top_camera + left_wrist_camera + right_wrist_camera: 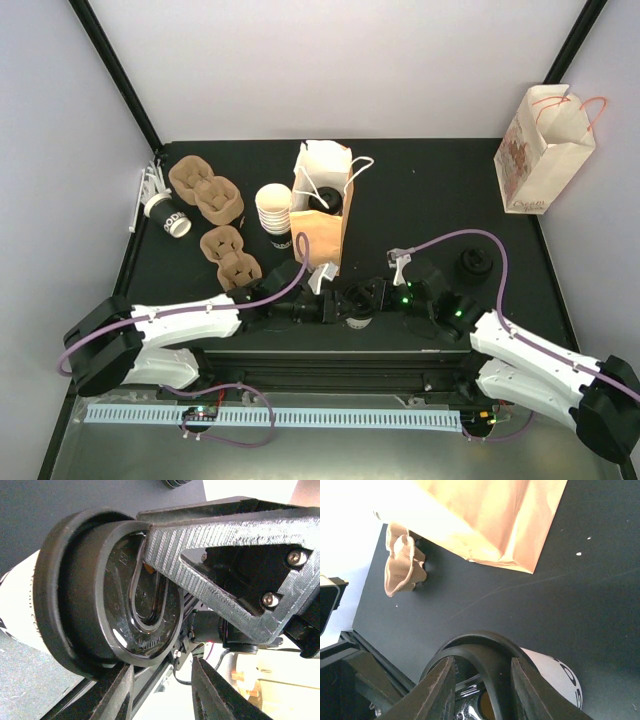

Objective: Pack the takeout coffee

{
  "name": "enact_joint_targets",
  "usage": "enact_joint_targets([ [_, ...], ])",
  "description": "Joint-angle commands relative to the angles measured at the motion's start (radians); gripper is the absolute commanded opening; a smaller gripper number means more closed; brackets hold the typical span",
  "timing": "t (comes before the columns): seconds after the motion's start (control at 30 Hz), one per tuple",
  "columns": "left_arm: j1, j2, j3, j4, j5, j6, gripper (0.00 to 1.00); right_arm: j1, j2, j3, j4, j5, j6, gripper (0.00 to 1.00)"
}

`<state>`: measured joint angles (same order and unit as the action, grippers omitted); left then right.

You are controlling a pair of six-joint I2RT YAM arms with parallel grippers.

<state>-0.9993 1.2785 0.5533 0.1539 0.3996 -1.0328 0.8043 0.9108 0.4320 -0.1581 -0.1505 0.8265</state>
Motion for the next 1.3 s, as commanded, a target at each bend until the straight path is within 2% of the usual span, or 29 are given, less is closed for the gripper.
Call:
enact_joint_targets([
  [0.0,-0.031,0.159,-0.104,-0.239,-0.07,0.027,0.35,0.036,0.137,-0.154,-0.358,-0.168,0.049,0.34],
  [0.43,-0.048,0.191,-0.105,-0.21,-0.067,0.015,0.35,0.038,0.158,-0.158,-0.347,-0.162,0.046,0.33],
  [0.6,-0.047,0.091,-0.052,-0.286,-0.112,0.027,0.36,0.038,0.074,-0.03,-0.477,-0.097,0.023,0.36],
  [0.83,-0.039,0.026,0.087,-0.411,-0.137,0.075,0.37,0.038,0.103,0.069,-0.523,-0.087,0.005,0.35],
  [1.1,0.004,-0.127,0.114,-0.495,-0.165,0.082,0.42,0.038,0.12,0.181,-0.546,-0.094,-0.036,0.39],
  [1.27,0.039,-0.143,0.091,-0.529,-0.164,0.096,0.43,0.039,0.128,0.274,-0.569,-0.106,-0.064,0.42],
])
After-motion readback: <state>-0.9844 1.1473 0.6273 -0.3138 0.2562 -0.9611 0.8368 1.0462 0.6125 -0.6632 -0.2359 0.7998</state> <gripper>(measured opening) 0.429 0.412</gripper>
